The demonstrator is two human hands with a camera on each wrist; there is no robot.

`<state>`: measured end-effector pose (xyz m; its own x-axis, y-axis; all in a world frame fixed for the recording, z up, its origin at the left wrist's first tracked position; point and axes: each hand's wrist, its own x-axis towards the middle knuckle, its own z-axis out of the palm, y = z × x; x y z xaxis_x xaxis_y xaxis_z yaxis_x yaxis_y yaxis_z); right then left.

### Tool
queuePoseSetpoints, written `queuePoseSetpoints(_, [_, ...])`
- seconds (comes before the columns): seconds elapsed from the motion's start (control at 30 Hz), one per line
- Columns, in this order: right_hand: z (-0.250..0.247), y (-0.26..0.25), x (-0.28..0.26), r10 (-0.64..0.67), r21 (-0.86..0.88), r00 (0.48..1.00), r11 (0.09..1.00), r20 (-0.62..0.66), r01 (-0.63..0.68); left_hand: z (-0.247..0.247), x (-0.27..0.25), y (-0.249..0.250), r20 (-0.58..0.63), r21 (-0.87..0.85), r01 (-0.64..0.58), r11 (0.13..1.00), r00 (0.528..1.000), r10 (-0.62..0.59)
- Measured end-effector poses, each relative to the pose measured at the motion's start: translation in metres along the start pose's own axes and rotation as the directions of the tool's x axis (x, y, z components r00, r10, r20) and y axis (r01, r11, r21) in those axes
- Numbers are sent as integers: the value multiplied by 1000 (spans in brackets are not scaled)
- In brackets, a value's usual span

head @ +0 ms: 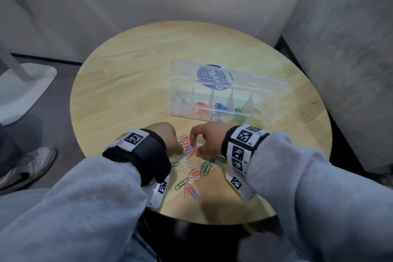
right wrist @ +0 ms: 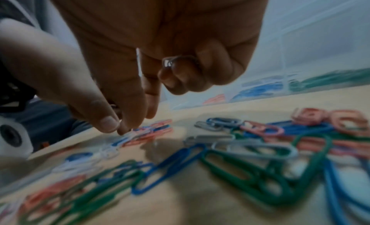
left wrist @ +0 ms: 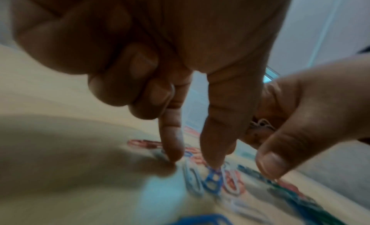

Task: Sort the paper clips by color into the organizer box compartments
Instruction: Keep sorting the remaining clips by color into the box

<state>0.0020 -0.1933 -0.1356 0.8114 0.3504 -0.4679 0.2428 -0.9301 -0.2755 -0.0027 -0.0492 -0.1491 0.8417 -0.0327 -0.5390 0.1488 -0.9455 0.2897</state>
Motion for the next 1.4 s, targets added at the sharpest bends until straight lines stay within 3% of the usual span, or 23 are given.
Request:
queuePoseSetpoints(0.2, [9,-6,5,0,-85,999,996,47,4,7,4,5,-12,112,-22,993,1000,24])
queuePoseSetpoints(0.4, [9,5,2,10,16,998,1000,62,-11,9,7,1,14,97,-51,994,999,50])
queuePoseSetpoints(0.57, [7,19,-5,107,223,993,968,50,-116,-4,5,-2,57,-101,-80,992,995,86])
queuePoseSetpoints(0.73, [-15,27,-8,157,318,985,933,69,-171,-27,4,-9,36,-329,-74,941,995,91])
queuePoseSetpoints(0.83, [-32,22,-6,204,420,978,885,33,-199,-38,9,-13,-18,-418,-67,906,998,66])
queuePoseSetpoints(1.03, [-72,-2,20,228,511,960,852,-164,-115,-53,23,-16,-176,-613,-128,780,984,24])
queuePoseSetpoints(1.17, [-78,-14,46,254,687,960,719,-118,-106,-60,25,-8,-231,-654,-161,739,973,7])
queuePoseSetpoints(1.23, [-74,-15,54,234,704,969,701,-83,-109,-63,26,-3,-260,-676,-180,714,966,-3])
queuePoseSetpoints(1.3, [-69,-15,56,226,680,970,725,-87,-108,-66,28,4,-273,-776,-207,596,962,-22])
queuePoseSetpoints(1.4, [-64,-10,47,220,744,963,668,-157,-32,-69,29,19,-222,-963,-214,162,974,-36])
